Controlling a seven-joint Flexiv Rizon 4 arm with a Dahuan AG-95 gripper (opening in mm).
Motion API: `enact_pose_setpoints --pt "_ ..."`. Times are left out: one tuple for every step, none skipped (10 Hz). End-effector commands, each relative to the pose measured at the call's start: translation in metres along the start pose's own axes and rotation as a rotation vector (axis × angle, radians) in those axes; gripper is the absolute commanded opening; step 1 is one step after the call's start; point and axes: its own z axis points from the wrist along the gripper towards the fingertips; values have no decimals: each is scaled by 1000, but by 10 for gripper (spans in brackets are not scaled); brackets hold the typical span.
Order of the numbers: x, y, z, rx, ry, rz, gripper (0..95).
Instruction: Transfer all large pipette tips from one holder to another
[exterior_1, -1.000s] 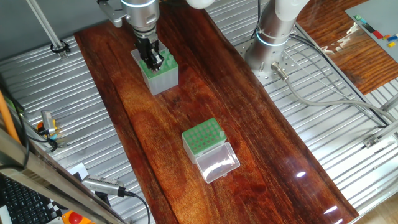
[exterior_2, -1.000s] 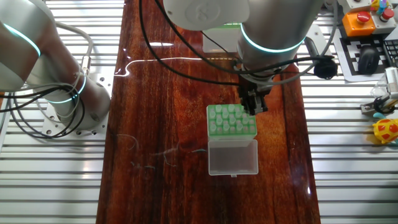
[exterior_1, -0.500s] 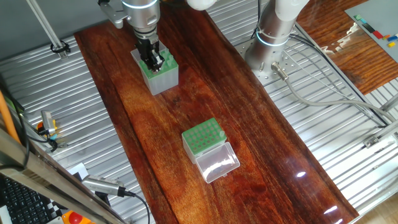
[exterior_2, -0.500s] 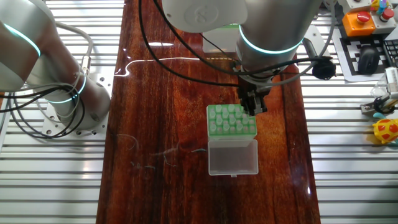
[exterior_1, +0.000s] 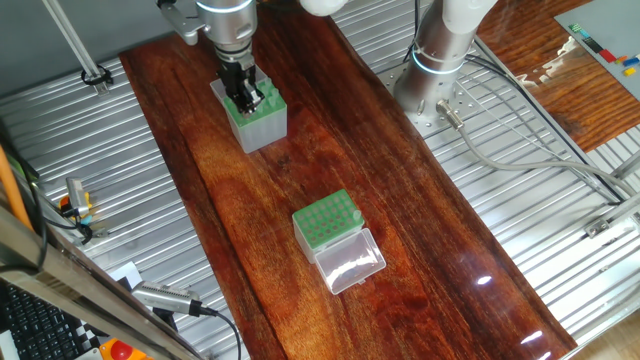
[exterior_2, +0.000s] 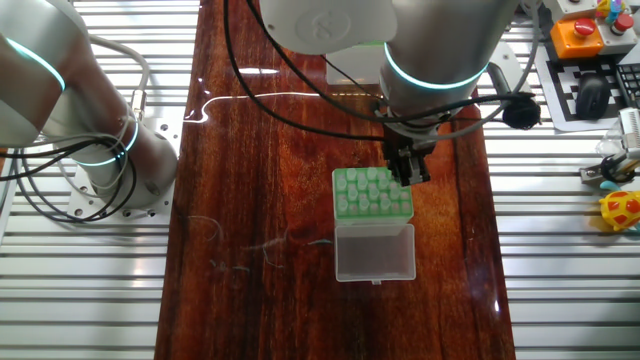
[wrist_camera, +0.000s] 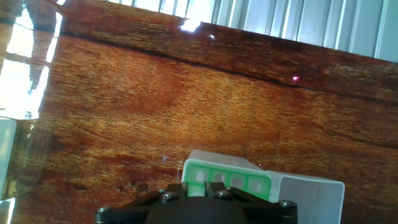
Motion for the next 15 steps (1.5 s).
enact_pose_setpoints --pt "-1 0 -9 -1 0 6 0" --pt "-1 -1 -18 -1 1 8 0" --pt "0 0 -27 0 2 7 0" --pt "2 2 -39 3 3 6 0" --pt "3 3 -48 4 4 4 0" --pt "5 4 -61 4 4 3 0" --pt "6 4 -66 3 3 1 0" --pt "6 4 -76 2 3 0 0" --pt "6 3 -83 0 3 -1 0" --pt "6 3 -88 0 3 -2 0" --pt "5 3 -92 -1 3 -2 0" --pt "4 2 -96 -3 3 -2 0" --pt "2 2 -98 -4 4 -2 0" --pt "2 3 -100 -4 4 -2 0" --pt "1 3 -102 -6 3 -1 0"
